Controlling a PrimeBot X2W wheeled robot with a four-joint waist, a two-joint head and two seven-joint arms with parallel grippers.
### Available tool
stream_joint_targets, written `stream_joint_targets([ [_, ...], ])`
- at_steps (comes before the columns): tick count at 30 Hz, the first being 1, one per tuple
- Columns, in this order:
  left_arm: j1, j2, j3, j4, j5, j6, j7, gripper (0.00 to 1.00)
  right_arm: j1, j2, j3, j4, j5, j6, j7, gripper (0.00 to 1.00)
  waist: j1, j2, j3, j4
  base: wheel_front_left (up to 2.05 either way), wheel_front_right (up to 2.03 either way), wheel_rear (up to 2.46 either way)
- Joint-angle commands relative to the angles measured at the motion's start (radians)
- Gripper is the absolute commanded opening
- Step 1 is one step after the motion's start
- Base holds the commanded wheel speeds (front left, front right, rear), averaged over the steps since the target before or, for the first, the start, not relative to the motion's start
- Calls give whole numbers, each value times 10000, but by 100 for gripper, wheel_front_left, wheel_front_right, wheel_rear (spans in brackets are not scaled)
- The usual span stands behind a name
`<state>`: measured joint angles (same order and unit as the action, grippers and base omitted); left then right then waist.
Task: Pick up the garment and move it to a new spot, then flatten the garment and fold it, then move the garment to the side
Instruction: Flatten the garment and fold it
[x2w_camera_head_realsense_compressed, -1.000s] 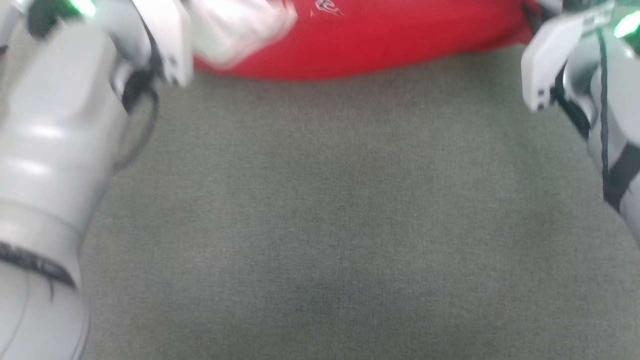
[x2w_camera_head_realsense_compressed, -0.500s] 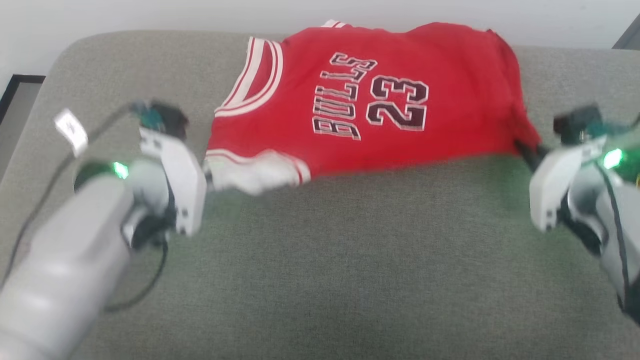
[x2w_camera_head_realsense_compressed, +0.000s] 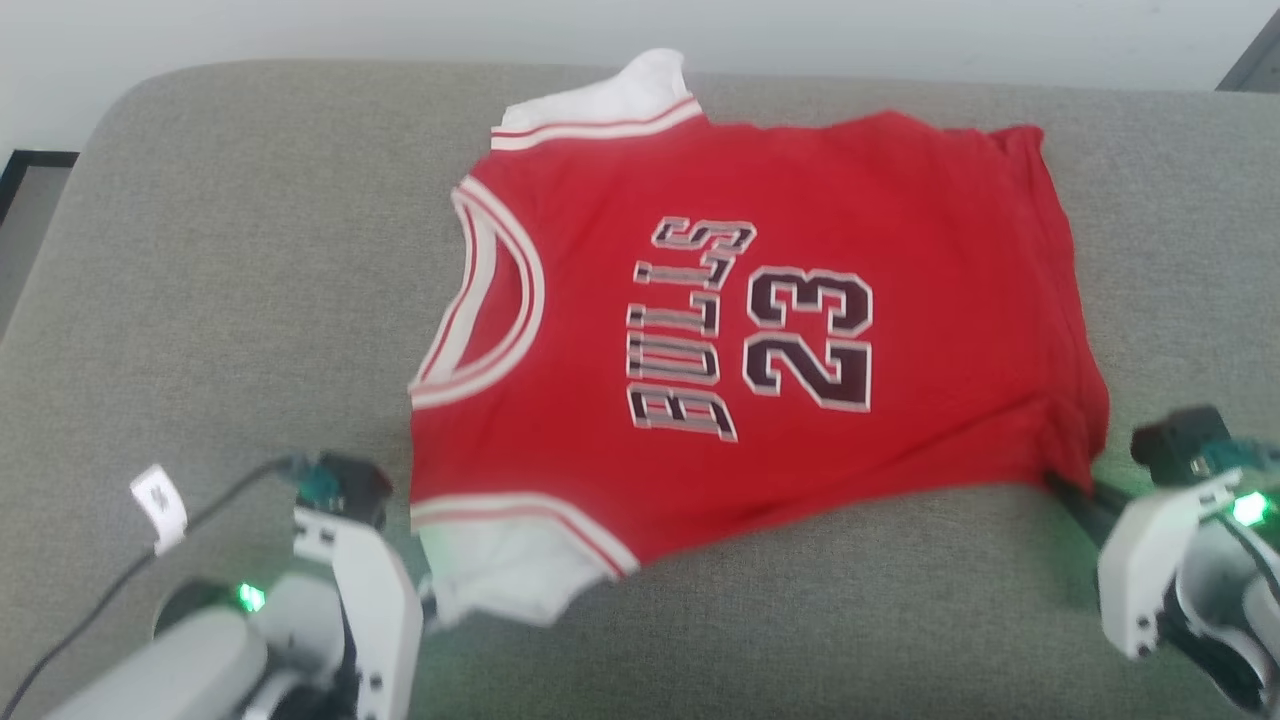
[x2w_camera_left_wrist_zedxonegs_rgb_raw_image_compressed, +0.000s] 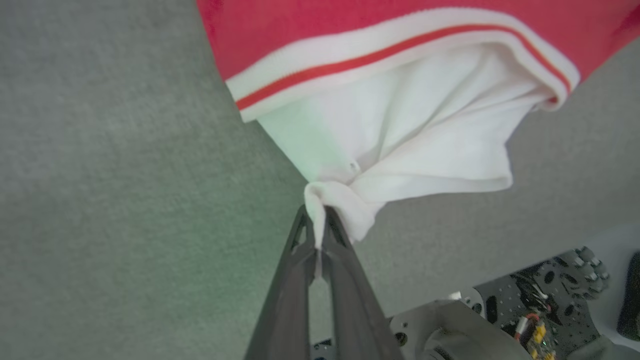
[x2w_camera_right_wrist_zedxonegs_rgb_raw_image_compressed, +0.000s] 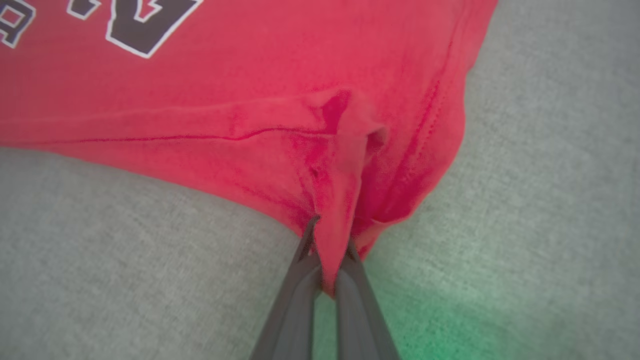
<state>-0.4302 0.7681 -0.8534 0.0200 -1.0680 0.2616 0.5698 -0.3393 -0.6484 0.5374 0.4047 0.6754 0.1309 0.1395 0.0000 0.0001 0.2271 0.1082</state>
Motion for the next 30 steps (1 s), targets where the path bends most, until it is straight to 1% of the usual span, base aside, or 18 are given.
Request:
stream_joint_targets([
  [1, 309, 122, -41, -187, -103, 176, 69, 0, 638, -87, 38, -7, -99, -3, 312, 0, 0, -1, 22, 1, 0, 0, 0],
  [3, 683, 318, -80, -636, -231, 476, 155, 0, 1276, -190, -124, -501, -152, -1, 585, 0, 0, -1, 45, -1, 0, 0, 0],
  [6, 1126, 551, -114, -1142, -334, 808, 222, 0, 2126, -261, -550, -1176, -153, -1, 911, 0, 0, -1, 63, -19, 0, 0, 0],
  [10, 1475, 859, -115, -1668, -307, 1113, 231, 0, 3051, -349, -1174, -2055, -336, -1, 1301, 0, 0, -1, 47, -56, 0, 0, 0],
  [15, 1494, 1230, 90, -2140, -190, 1412, 111, 0, 3823, -192, -2015, -3232, -576, -1, 1691, 0, 0, -1, 27, -140, 0, 0, 0],
  [16, 1494, 1230, 90, -2140, -190, 1412, 111, 0, 3823, -192, -2015, -3232, -576, -1, 1691, 0, 0, -1, 27, -140, 0, 0, 0],
  [22, 675, 1762, 478, -2848, 259, 1548, 199, 0, 3951, 141, -3119, -4582, -1044, -3, 2121, 0, 0, -1, -40, -277, 0, 0, 0],
  [25, -13, 1988, 648, -3081, 685, 1445, 368, 0, 3705, 354, -3494, -5025, -1290, -3, 2434, 0, 0, -1, -65, -355, 0, 0, 0],
  [27, -537, 2020, 721, -3086, 948, 1331, 427, 0, 3469, 507, -3700, -5224, -1432, -3, 2646, 0, 0, -1, -62, -420, 0, 0, 0],
  [30, -1380, 1812, 766, -2676, 1345, 1003, 498, 0, 2979, 711, -3833, -5243, -1643, -3, 2919, 0, 0, -1, 16, -489, 0, 0, 0],
])
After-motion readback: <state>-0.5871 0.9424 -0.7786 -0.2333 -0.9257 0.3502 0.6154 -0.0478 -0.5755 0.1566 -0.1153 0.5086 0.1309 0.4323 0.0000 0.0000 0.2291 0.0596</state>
